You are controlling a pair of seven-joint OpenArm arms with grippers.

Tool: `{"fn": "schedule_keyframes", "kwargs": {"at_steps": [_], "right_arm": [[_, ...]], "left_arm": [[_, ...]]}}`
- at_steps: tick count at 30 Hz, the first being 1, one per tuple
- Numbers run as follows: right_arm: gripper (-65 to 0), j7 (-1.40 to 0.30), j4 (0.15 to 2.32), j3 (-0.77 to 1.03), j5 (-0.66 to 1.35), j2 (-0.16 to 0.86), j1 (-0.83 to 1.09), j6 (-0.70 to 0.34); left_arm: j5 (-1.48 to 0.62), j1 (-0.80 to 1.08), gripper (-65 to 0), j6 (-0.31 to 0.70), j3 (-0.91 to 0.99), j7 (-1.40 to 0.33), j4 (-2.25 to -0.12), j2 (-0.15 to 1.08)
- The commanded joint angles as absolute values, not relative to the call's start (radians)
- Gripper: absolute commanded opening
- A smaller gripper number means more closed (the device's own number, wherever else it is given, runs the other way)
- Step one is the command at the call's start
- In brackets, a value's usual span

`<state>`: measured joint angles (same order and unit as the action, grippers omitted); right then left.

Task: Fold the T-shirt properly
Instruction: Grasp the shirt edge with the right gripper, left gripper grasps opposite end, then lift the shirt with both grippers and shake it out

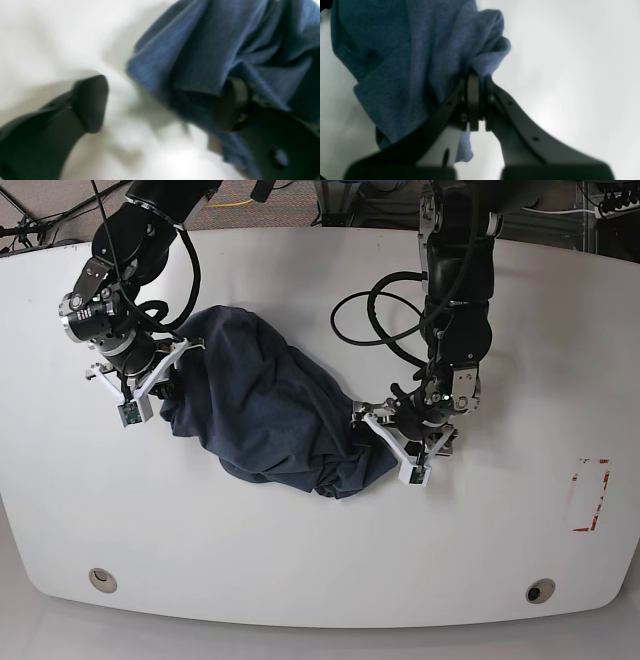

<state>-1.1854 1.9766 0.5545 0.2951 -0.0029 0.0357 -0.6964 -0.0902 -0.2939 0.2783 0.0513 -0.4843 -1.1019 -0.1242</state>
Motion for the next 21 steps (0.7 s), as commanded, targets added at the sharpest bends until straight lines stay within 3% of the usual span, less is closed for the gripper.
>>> {"fn": "schedule_keyframes", "kwargs": {"at_steps": [1,12,13,21], "right_arm": [[-65.0,-1.161,1.995,0.555,0.309,0.005,0.021,-0.698],[-65.0,-1.159,1.994,0.555,0.308,0.027,0.004,-0.698],[-65.0,-1.159,1.983,0.555,0.308,0.038,-0.002,-0.698],[-65.0,-1.159,1.877,0.556,0.308,0.110,-0.085,-0.698]], "left_arm": [[-0.101,-0.334,-20.4,0.286,0.048,-0.458,-1.067,-0.134],[-0.101,-0.344,-62.8,0.286,0.048,-0.460,-1.067,-0.156],[-0.101,-0.344,-65.0,0.286,0.048,-0.461,-1.081,-0.156],[-0.099,-0.308,-65.0,0.286,0.048,-0.466,-1.248,-0.114]]}}
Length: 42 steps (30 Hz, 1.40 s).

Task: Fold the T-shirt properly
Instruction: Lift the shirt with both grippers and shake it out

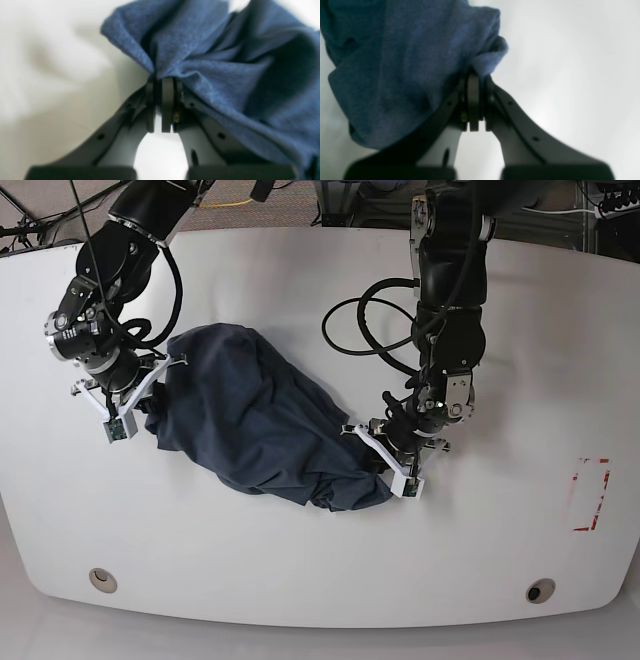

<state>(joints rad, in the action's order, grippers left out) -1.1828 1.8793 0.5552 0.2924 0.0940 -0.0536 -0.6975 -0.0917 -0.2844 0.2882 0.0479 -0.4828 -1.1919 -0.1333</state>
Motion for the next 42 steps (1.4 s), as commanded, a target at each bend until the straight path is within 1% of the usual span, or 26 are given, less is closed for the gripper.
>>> {"fn": "schedule_keyframes", "kwargs": {"at_steps": [1,6,11,13,15,17,20,22,24,27,28,31,34,37,42], "right_arm": [[-65.0,-1.159,1.867,0.556,0.308,0.116,-0.099,-0.698],[-65.0,-1.159,1.859,0.553,0.311,0.148,-0.157,-0.698],[-65.0,-1.162,1.837,0.549,0.311,0.150,-0.243,-0.698],[-65.0,-1.162,1.814,0.519,0.309,0.154,-0.278,-0.698],[-65.0,-1.162,1.791,0.483,0.308,0.194,-0.314,-0.698],[-65.0,-1.161,1.774,0.461,0.308,0.211,-0.337,-0.698],[-65.0,-1.161,1.745,0.447,0.308,0.222,-0.398,-0.698],[-65.0,-1.161,1.716,0.446,0.308,0.222,-0.452,-0.698],[-65.0,-1.161,1.673,0.444,0.308,0.225,-0.510,-0.698],[-65.0,-1.162,1.618,0.412,0.308,0.268,-0.590,-0.698],[-65.0,-1.162,1.604,0.389,0.308,0.282,-0.616,-0.698],[-65.0,-1.161,1.570,0.337,0.308,0.318,-0.697,-0.698],[-65.0,-1.161,1.531,0.305,0.308,0.329,-0.785,-0.698],[-65.0,-1.161,1.526,0.278,0.308,0.361,-0.851,-0.698],[-65.0,-1.161,1.524,0.209,0.308,0.389,-0.964,-0.698]], "left_arm": [[-0.099,-0.308,-65.0,0.286,0.048,-0.475,-1.276,-0.110],[-0.101,-0.308,-65.0,0.286,0.054,-0.579,-1.402,-0.102],[-0.101,-0.308,-65.0,0.286,0.051,-0.622,-1.523,-0.062],[-0.101,-0.309,-65.0,0.286,0.050,-0.638,-1.563,-0.056],[-0.101,-0.312,-65.0,0.286,0.053,-0.667,-1.616,-0.054],[-0.101,-0.317,-65.0,0.286,0.053,-0.690,-1.650,-0.053],[-0.101,-0.334,-65.0,0.286,0.048,-0.719,-1.709,-0.016],[-0.104,-0.355,-65.0,0.294,0.045,-0.743,-1.736,0.004],[-0.125,-0.381,-65.0,0.334,0.045,-0.766,-1.745,0.010],[-0.151,-0.429,-65.0,0.407,0.056,-0.829,-1.785,0.027],[-0.156,-0.444,-65.0,0.418,0.070,-0.860,-1.811,0.039],[-0.177,-0.504,-65.0,0.420,0.107,-0.931,-1.851,0.051],[-0.196,-0.567,-65.0,0.421,0.133,-0.967,-1.859,0.056],[-0.199,-0.622,-65.0,0.421,0.140,-1.009,-1.894,0.090],[-0.199,-0.707,-65.0,0.421,0.142,-1.021,-1.903,0.140]]}}
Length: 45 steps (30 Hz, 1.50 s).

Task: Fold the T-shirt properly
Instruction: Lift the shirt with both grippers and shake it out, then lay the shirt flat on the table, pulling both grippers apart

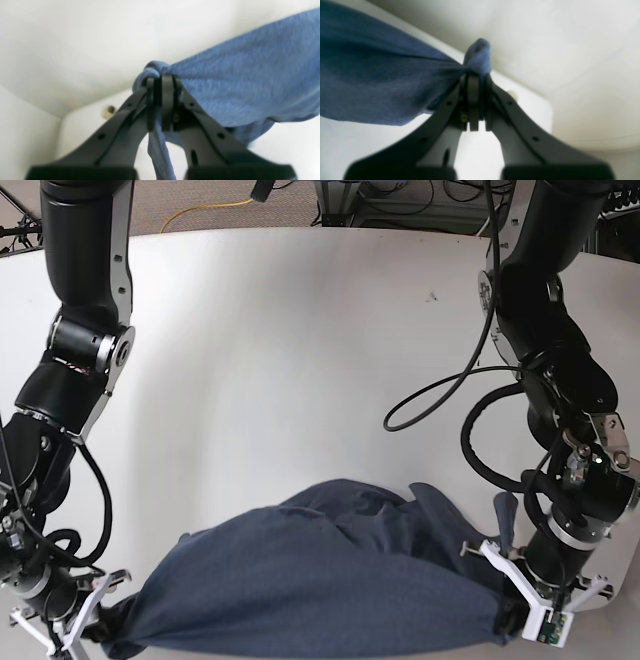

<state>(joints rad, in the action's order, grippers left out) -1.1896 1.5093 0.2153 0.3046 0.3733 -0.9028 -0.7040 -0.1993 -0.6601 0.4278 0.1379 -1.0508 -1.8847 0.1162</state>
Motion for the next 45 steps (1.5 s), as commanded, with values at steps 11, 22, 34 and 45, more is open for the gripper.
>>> {"fn": "schedule_keyframes", "kwargs": {"at_steps": [11,22,34,45], "right_arm": [[-65.0,-1.167,1.531,0.205,0.311,0.432,-0.947,-0.698],[-65.0,-1.161,1.610,0.372,0.318,0.375,-0.568,-0.698],[-65.0,-1.161,1.612,0.541,0.318,0.268,-0.254,-0.698],[-65.0,-1.161,1.612,0.679,0.364,0.216,-0.091,-0.698]], "left_arm": [[-0.202,-0.702,-65.0,0.424,0.142,-1.056,-1.910,0.240],[-0.200,-0.357,-65.0,0.533,0.142,-1.124,-1.991,0.236],[-0.200,-0.016,-65.0,0.533,0.183,-1.122,-2.006,0.199],[-0.197,0.170,-65.0,0.532,0.186,-1.122,-2.005,0.208]]}}
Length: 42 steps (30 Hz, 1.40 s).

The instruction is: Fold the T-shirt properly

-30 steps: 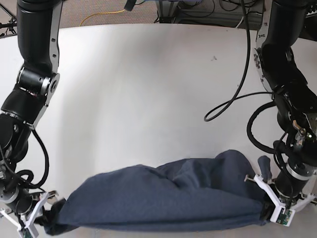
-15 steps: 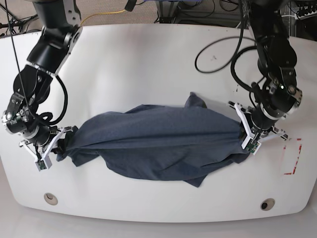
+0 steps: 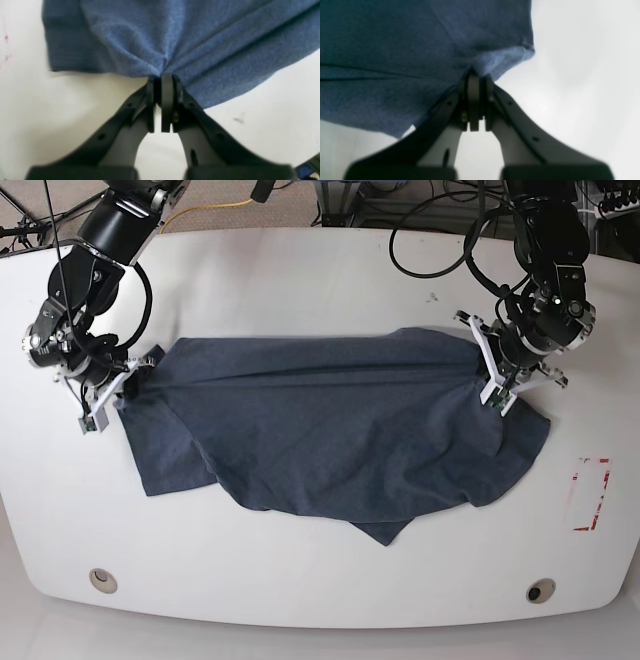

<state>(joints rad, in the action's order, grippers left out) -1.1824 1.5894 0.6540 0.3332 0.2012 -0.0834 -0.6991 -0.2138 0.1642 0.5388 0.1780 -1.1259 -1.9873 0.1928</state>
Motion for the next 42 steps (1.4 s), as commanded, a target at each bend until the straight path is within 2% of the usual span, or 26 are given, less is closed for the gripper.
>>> {"fn": "schedule_keyframes", "kwargs": {"at_steps": [1,8,20,25,34,36,42], "right_arm": [[-65.0,-1.161,1.612,0.708,0.383,0.213,-0.081,-0.698],[-65.0,-1.161,1.604,0.806,0.438,0.179,-0.035,-0.698],[-63.7,-1.162,1.606,0.857,0.444,0.116,0.010,-0.698],[-53.3,-1.168,1.606,0.900,0.449,0.105,0.015,-0.698],[-21.9,-1.178,1.606,0.928,0.780,0.111,0.133,-0.698],[-19.3,-1.187,1.606,0.928,0.848,0.113,0.166,-0.698],[-19.2,-1.188,1.606,0.929,0.943,0.105,0.240,-0.698]], "left_arm": [[-0.197,0.188,-65.0,0.530,0.186,-1.122,-2.005,0.208],[-0.197,0.278,-65.0,0.529,0.186,-1.122,-2.003,0.206],[-0.197,0.337,-65.0,0.532,0.185,-1.121,-2.003,0.200],[-0.197,0.334,-65.0,0.532,0.186,-1.121,-2.003,0.205],[-0.197,0.332,-65.0,0.532,0.186,-1.119,-2.003,0.206],[-0.197,0.334,-65.0,0.532,0.186,-1.119,-2.003,0.206],[-0.197,0.332,-65.0,0.532,0.185,-1.119,-2.003,0.202]]}}
